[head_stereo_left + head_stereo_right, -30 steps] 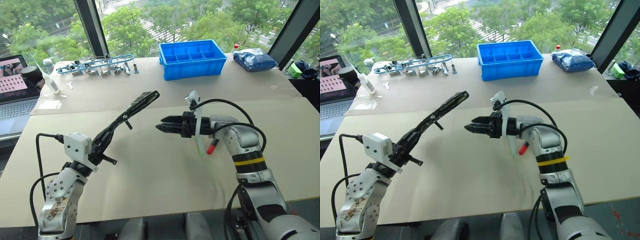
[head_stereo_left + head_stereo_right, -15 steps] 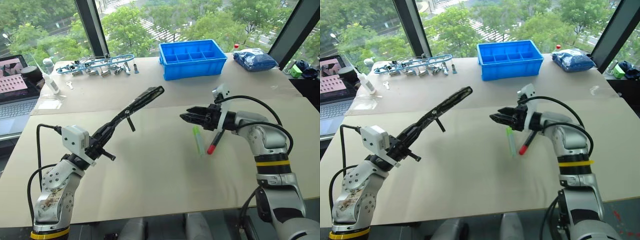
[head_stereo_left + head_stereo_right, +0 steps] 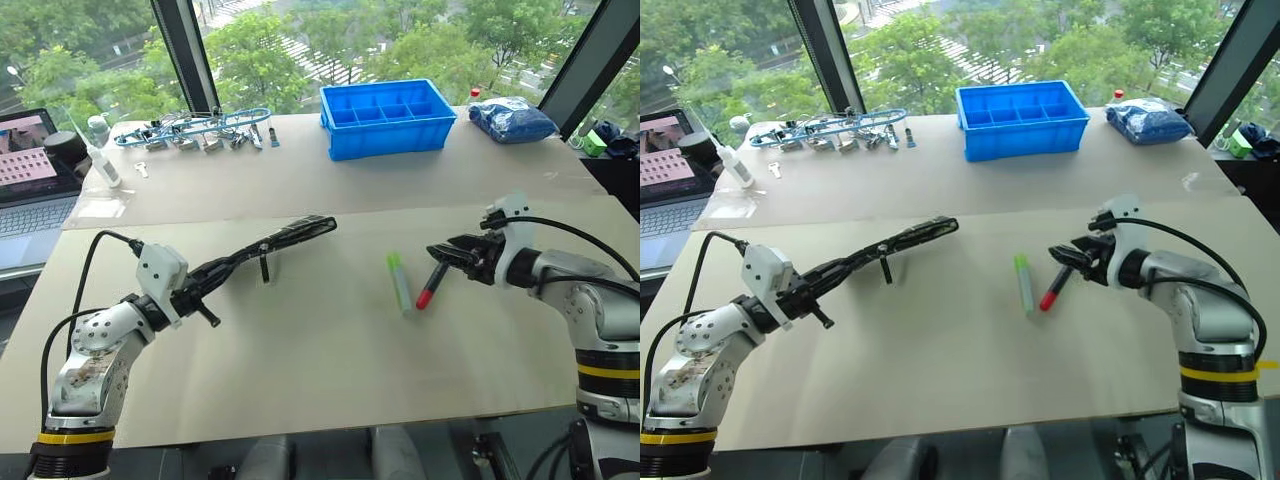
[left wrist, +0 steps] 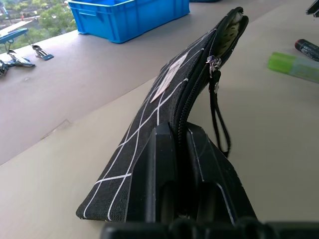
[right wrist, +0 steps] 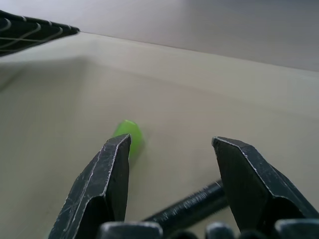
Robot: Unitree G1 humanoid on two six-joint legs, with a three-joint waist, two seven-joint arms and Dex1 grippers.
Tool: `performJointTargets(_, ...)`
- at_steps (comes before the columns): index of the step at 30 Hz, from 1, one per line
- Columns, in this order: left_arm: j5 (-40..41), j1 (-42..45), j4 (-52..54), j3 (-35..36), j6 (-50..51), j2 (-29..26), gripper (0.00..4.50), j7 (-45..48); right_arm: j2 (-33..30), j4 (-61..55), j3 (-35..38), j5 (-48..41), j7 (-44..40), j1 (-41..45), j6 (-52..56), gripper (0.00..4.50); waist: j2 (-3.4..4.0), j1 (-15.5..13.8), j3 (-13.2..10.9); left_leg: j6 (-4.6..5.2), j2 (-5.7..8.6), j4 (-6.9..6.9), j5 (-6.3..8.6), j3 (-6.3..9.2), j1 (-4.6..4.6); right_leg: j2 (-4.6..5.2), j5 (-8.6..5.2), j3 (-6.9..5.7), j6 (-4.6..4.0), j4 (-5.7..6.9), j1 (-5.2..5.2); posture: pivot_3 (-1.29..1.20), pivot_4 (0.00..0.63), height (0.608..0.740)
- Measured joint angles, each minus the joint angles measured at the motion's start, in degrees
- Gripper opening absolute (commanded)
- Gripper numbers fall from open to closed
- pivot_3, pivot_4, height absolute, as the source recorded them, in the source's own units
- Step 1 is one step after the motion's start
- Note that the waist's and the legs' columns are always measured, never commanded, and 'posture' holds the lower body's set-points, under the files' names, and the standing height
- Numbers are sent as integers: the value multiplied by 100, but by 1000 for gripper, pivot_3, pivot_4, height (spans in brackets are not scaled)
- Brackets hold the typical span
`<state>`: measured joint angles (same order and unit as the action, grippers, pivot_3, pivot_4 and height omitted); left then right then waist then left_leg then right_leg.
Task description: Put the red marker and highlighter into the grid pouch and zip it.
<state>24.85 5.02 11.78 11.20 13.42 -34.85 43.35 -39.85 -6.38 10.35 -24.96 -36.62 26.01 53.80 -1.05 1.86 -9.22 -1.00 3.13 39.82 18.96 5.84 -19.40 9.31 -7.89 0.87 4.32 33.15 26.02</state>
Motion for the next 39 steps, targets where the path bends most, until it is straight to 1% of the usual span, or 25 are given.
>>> performJointTargets(5, 1, 266, -123, -82, 61, 43, 0, 67, 111, -363, 188, 143, 792, -238, 518, 2913, -1, -30, 0, -1, 0, 1, 0, -1, 0, 0, 1, 0, -1, 1, -1, 0, 150, 740)
performJointTargets(13, -6, 377, -182, -312, 68, 330, 0, 61, 783, -742, 434, 179, 1861, -253, 1322, 2913, -1, -81, 0, -2, 0, 2, -1, -1, 0, 0, 3, 0, -2, 0, -2, 0, 150, 740)
performJointTargets(18, -20, 423, -271, -369, 58, 471, 0, 34, 928, -1000, 448, 205, 2271, -220, 1760, 2913, 0, -89, 0, -1, 0, 2, -1, -1, 0, 0, 3, 0, -2, 0, -3, 0, 150, 740)
performJointTargets(23, -28, 479, -276, -414, 50, 577, 0, -1, 1193, -1172, 487, 187, 2465, -166, 2034, 2913, 0, -83, 0, -1, 0, 2, -1, -1, 2, 0, 4, 0, -2, 0, -4, 0, 150, 740)
performJointTargets(30, -31, 484, -342, -417, 4, 615, 0, -23, 1632, -1405, 154, 196, 2680, -177, 2228, 2913, 0, -80, 0, -2, 0, 2, -2, 0, 2, 0, 4, 0, -2, 1, -4, 0, 150, 740)
performJointTargets(32, -30, 484, -342, -417, -6, 616, 0, -30, 1671, -1442, 100, 228, 2710, -225, 2284, 2913, 0, -81, 0, -3, 0, 2, -2, 0, 2, 0, 4, 0, -2, 1, -4, 0, 150, 740)
performJointTargets(35, -30, 441, -342, -391, -53, 621, 0, -59, 1515, -1636, -143, 366, 2723, -471, 2112, 2913, -1, -102, 0, -2, 0, 2, -2, 1, 7, 0, 4, -3, -1, 1, -14, 0, 150, 740)
performJointTargets(39, -28, 425, -344, -359, -62, 621, 0, -97, 1122, -1939, -746, 690, 2722, -767, 1664, 2913, -4, -106, 2, 9, -2, 1, 5, 10, 41, -1, 2, -15, 2, -8, -73, 0, 150, 740)
